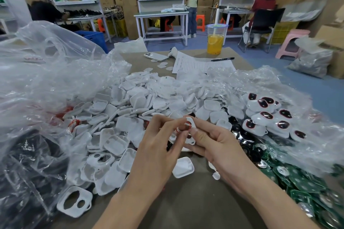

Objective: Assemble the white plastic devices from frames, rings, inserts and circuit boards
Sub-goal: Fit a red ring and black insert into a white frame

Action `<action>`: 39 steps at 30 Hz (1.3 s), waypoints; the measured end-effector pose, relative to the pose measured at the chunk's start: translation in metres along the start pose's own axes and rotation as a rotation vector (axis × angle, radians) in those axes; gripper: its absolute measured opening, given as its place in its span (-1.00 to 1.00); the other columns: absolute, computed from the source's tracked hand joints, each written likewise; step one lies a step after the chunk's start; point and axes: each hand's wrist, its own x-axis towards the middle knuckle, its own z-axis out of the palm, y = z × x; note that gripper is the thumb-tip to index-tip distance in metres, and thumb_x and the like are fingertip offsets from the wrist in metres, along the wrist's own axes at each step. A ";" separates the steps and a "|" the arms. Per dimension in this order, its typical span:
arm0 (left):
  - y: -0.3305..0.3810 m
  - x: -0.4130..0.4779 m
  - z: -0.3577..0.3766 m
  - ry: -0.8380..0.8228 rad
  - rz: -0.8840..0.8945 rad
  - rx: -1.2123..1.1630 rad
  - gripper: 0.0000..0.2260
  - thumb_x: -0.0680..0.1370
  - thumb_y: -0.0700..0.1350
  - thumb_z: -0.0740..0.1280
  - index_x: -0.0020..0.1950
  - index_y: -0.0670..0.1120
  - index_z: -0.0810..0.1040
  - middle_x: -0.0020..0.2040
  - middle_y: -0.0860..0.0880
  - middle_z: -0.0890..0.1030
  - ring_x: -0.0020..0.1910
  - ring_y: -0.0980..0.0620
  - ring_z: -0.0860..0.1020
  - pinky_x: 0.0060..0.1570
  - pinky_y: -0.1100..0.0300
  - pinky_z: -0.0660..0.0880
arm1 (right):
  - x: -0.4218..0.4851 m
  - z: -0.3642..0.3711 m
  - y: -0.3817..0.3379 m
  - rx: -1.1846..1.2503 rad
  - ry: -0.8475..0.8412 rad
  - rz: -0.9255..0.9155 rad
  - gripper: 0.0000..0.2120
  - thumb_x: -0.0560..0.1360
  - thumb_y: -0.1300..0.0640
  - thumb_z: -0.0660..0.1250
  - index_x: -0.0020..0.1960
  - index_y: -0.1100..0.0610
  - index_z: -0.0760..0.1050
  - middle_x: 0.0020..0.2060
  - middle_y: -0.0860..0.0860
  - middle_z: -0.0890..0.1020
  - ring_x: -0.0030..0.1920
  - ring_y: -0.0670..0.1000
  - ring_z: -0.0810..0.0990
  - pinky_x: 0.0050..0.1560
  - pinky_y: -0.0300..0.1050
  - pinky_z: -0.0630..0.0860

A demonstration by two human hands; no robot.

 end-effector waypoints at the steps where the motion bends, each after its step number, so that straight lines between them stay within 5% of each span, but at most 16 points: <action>1: 0.000 0.000 0.000 0.000 -0.004 -0.003 -0.80 0.59 0.03 0.35 0.21 0.17 0.59 -0.01 0.18 0.43 0.01 0.21 0.53 -0.01 0.49 0.41 | 0.000 0.001 -0.001 -0.015 0.000 -0.008 -0.74 0.65 0.11 0.27 0.25 -0.13 0.63 0.20 -0.03 0.67 0.27 -0.03 0.61 0.16 -0.19 0.58; 10: 0.001 0.000 0.000 0.001 -0.018 -0.040 -0.81 0.58 0.03 0.36 0.18 0.21 0.60 -0.07 0.20 0.44 -0.04 0.23 0.55 -0.06 0.52 0.39 | -0.001 0.008 -0.004 -0.060 0.026 -0.041 -0.64 0.65 0.19 0.24 0.10 -0.24 0.68 0.12 -0.08 0.71 0.19 -0.07 0.65 0.07 -0.26 0.59; 23: -0.002 0.000 0.004 0.029 0.015 -0.074 -0.72 0.58 -0.13 0.43 0.23 0.18 0.61 -0.03 0.20 0.45 0.00 0.31 0.56 -0.05 0.56 0.39 | 0.002 -0.001 0.003 0.029 0.005 0.029 -0.73 0.66 0.16 0.24 0.23 -0.03 0.65 0.20 0.02 0.68 0.24 0.02 0.63 0.16 -0.13 0.60; 28: -0.001 -0.001 0.004 0.034 0.028 -0.074 -0.76 0.60 -0.02 0.35 0.24 0.22 0.58 -0.04 0.20 0.44 -0.03 0.24 0.56 -0.06 0.52 0.40 | 0.002 -0.001 0.005 -0.008 0.008 -0.004 -0.73 0.66 0.13 0.25 0.23 -0.11 0.64 0.10 -0.03 0.71 0.00 -0.16 0.68 0.16 -0.09 0.60; 32: -0.002 0.000 0.005 0.052 0.053 -0.034 -0.75 0.59 -0.06 0.37 0.25 0.17 0.59 -0.05 0.21 0.43 -0.06 0.26 0.54 -0.06 0.53 0.38 | 0.001 -0.001 0.005 -0.015 -0.007 -0.017 -0.73 0.66 0.11 0.25 0.24 -0.11 0.64 0.21 -0.03 0.67 0.23 -0.02 0.63 0.14 -0.16 0.59; 39: -0.002 0.000 0.005 0.101 0.088 -0.005 -0.66 0.56 -0.15 0.41 0.29 0.16 0.57 -0.07 0.17 0.47 -0.08 0.28 0.54 -0.07 0.56 0.37 | 0.000 -0.002 0.002 -0.017 -0.035 -0.006 -0.72 0.67 0.12 0.22 0.25 -0.09 0.63 0.21 -0.03 0.67 0.21 -0.05 0.64 0.16 -0.18 0.58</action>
